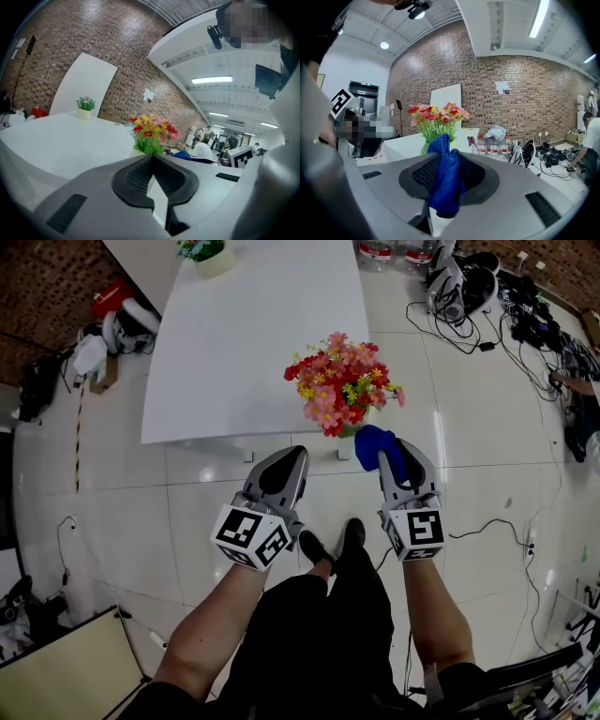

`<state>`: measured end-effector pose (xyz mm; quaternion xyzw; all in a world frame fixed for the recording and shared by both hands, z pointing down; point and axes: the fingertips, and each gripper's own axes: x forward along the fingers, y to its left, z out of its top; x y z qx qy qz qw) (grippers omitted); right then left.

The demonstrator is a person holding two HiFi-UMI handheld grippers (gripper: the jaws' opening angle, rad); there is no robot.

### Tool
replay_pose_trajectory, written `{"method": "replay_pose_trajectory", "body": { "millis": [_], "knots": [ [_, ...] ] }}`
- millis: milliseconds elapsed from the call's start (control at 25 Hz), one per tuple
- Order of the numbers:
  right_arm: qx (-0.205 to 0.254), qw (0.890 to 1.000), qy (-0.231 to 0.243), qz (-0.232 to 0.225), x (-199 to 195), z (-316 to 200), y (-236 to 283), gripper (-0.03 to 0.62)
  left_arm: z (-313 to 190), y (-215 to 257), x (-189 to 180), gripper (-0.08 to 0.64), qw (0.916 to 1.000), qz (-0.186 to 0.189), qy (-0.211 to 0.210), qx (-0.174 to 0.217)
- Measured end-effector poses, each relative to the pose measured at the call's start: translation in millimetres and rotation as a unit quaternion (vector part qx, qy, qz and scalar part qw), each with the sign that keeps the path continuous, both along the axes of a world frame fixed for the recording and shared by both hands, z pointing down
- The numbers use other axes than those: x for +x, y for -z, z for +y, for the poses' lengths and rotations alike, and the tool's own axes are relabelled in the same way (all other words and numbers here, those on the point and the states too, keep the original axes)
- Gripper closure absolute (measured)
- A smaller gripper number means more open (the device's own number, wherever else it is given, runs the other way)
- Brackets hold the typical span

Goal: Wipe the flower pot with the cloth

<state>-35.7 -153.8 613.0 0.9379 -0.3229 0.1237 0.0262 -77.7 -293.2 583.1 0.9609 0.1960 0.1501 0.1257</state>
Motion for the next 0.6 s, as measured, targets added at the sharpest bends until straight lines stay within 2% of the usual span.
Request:
{"method": "replay_pose_trajectory", "body": {
  "millis": [280,480,600],
  "knots": [
    [0.020,1.000,0.005,0.001,-12.0,1.9,25.5,0.494,-3.4,17.4,-7.0,0.555,1.0000,0.007,-0.002,0.005],
    [0.059,0.998,0.012,0.010,-28.6,4.0,86.3,0.494,-21.9,60.9,-18.0,0.555,0.9996,0.020,0.013,0.011],
    [0.071,0.997,0.023,0.017,-34.2,0.5,131.3,0.495,-26.6,101.2,-21.1,0.555,0.9985,0.050,0.011,0.016]
  ]
}}
